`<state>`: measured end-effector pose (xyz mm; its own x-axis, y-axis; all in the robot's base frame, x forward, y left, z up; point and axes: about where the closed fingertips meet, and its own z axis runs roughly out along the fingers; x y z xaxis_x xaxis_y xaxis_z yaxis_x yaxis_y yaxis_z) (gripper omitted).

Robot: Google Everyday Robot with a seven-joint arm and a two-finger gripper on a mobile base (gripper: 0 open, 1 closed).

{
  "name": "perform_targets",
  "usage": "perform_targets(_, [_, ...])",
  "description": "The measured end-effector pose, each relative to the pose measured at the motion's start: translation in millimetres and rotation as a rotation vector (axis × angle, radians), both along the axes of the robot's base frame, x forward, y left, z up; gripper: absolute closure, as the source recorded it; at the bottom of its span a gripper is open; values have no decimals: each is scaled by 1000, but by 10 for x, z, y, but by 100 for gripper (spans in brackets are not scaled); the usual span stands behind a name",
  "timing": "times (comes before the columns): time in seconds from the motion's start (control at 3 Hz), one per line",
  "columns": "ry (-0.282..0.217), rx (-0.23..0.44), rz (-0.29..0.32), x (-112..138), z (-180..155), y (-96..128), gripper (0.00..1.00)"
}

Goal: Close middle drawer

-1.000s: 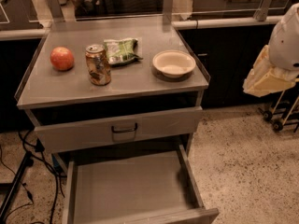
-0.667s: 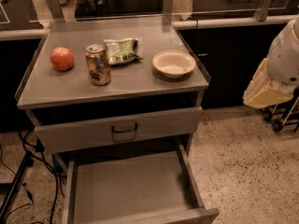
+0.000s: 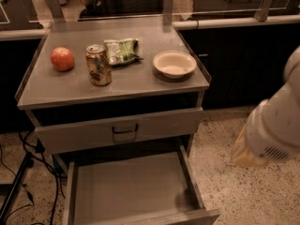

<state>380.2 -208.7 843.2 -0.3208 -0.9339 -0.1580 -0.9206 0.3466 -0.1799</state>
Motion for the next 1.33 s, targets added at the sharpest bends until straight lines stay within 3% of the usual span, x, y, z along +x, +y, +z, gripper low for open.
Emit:
perform_targets(0.33, [115,5,-24,-284,-718,107,100])
perform_targets(0.67, [115,5,-24,-285,-719,107,100])
perform_targets(1.0, [164,29,-41,-479,-1042,231,100])
perform_targets(1.33, [238,52,-63,-689,-1656,465,100])
